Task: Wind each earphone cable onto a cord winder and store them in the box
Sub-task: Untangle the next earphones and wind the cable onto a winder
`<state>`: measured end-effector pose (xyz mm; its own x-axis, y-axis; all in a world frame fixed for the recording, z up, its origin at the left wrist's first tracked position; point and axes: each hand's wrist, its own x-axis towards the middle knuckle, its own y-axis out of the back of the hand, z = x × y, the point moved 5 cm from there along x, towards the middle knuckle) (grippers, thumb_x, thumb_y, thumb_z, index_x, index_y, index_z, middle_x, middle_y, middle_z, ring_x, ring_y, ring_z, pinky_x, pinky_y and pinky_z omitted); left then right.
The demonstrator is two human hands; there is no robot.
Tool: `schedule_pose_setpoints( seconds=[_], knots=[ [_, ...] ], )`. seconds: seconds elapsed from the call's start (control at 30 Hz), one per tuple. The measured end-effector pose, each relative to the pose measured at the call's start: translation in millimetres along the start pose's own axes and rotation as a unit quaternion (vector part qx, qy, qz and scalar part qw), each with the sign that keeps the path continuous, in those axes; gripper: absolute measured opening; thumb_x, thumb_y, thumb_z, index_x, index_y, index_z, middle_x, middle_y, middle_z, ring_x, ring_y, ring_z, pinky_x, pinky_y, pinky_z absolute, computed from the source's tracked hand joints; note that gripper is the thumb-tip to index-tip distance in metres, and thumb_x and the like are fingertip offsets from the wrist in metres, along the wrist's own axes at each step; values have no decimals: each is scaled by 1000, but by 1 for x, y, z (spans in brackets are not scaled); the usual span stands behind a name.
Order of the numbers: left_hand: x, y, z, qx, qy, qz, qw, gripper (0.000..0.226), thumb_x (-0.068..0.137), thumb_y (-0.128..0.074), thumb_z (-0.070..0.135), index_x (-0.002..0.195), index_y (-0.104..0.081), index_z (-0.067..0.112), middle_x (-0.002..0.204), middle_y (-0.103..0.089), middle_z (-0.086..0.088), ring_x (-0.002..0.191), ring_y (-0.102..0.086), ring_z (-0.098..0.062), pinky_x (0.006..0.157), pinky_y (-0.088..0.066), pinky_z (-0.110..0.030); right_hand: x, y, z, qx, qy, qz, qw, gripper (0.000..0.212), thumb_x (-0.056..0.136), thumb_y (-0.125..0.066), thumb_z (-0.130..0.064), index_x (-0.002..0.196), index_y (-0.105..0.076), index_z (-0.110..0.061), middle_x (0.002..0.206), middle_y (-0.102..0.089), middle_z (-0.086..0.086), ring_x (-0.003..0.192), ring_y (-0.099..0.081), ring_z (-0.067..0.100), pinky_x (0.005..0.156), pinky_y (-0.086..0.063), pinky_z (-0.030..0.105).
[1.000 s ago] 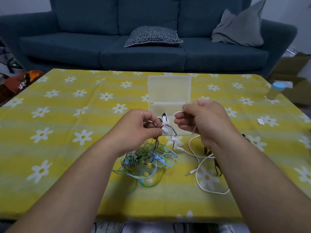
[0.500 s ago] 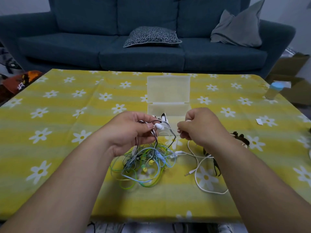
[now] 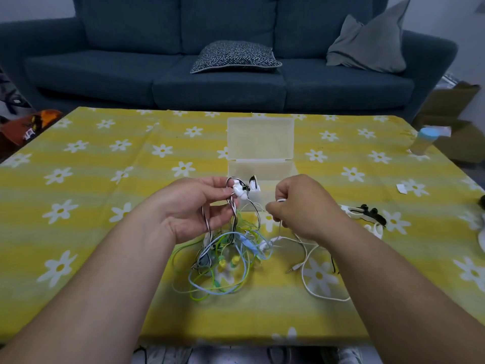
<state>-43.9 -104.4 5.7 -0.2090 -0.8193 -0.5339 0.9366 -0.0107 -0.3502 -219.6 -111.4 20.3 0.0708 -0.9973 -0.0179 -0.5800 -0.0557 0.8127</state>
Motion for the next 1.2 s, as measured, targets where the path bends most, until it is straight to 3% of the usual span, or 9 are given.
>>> schedule_pose_setpoints(
  seconds=[0.23,0.33,0.57,0.77,0.93,1.07,1.2],
  knots=[
    [6,-4,-8,-98,35,37,994,16,92,-50,-5,83,-56,6,62,-62,-11,46,-63,-16,45,-55,-21,-9,-15,-15,22,61,-110,992,30,83,-69,-19,66,-51,-2,72,-67,19,62,-64,31,60,-55,41],
    [9,-1,-10,-68,26,83,994,18,92,-49,-4,76,-55,3,54,-62,-11,40,-60,-15,42,-53,-21,-12,-9,-22,117,70,-114,984,29,85,-67,-10,64,-49,0,60,-64,15,47,-58,17,53,-49,32],
    [10,5,-9,5,22,115,993,12,91,-56,4,81,-59,8,52,-59,-5,37,-56,-15,43,-53,-24,-10,15,-25,356,66,-5,932,27,87,-67,-3,63,-53,-3,54,-61,5,48,-52,17,52,-45,28],
    [12,11,-4,67,-7,140,988,15,90,-64,11,77,-59,12,43,-51,3,43,-47,-11,47,-42,-21,-9,30,-19,464,39,54,883,31,91,-64,-7,64,-48,-9,61,-63,6,47,-51,18,52,-48,26],
    [12,19,2,176,-73,174,966,12,92,-66,9,81,-62,14,72,-63,-3,59,-49,-15,56,-38,-25,-11,43,-18,505,41,66,860,35,94,-61,-9,62,-47,-12,65,-64,8,47,-52,19,52,-48,26],
    [12,25,11,302,-145,201,921,11,92,-65,10,82,-66,9,72,-63,-5,55,-39,-16,51,-28,-22,-12,44,-20,506,50,44,860,37,94,-60,-9,59,-49,-14,66,-64,9,48,-52,20,52,-48,27],
    [14,35,18,418,-175,213,866,9,90,-67,8,81,-69,9,74,-63,-8,56,-43,-18,52,-30,-23,-11,46,-20,558,56,29,828,36,97,-55,-9,63,-46,-13,69,-66,8,50,-54,21,54,-49,27]
  ],
)
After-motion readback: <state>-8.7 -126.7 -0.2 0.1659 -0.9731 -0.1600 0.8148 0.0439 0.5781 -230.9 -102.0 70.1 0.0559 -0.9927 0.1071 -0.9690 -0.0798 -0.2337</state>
